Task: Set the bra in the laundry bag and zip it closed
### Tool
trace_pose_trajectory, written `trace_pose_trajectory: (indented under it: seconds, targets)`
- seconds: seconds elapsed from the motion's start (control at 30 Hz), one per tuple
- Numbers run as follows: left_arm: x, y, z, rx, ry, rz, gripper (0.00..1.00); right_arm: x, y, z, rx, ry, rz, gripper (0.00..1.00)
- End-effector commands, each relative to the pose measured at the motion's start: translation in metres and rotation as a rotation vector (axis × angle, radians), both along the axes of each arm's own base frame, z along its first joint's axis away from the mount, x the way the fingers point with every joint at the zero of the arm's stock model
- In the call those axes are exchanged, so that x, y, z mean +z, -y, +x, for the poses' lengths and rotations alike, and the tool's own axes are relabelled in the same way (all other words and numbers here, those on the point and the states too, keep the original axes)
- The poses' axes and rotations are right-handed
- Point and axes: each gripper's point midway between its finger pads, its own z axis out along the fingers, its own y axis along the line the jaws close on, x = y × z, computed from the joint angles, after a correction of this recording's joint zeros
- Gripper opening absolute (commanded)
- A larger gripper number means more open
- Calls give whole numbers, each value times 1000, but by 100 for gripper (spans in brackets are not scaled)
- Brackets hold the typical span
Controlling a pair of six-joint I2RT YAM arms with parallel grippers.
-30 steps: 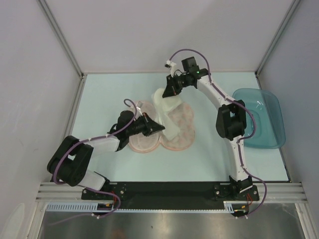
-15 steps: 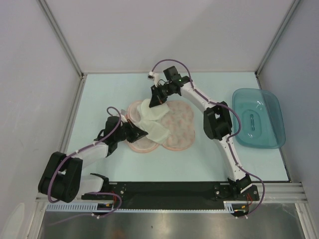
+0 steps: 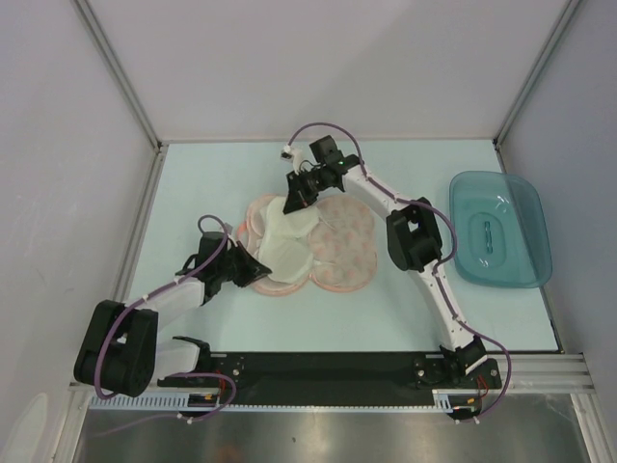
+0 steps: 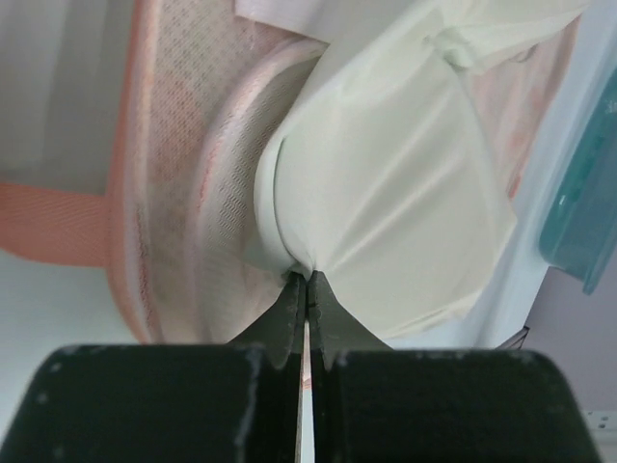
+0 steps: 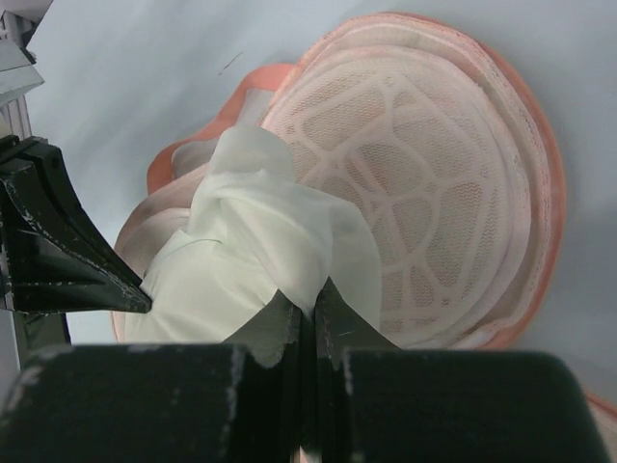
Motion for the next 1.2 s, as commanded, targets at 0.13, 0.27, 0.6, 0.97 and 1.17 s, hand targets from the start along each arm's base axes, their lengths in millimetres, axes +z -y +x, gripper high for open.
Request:
trace_pose_trajectory:
  seconds: [0.13,0.27,0.6,0.97,1.17]
  targets:
    - [-14,-19,-3,28,-12,107,0,-6,-16,9,-2,-1,48,0]
    - [-16,-24,-6,33,-23,139,0,-13,-19,11,-14,-15,54,2]
    - [0,-29,-3,52,36,151,0,-11,-37,22,-78,-36,114,2]
    - [-7,-30,-4,34,19,171,0,-32,-36,23,-112,-52,65,5]
    - [-6,-26,1,11,25,167,0,-28,-26,35,-171,-32,33,30]
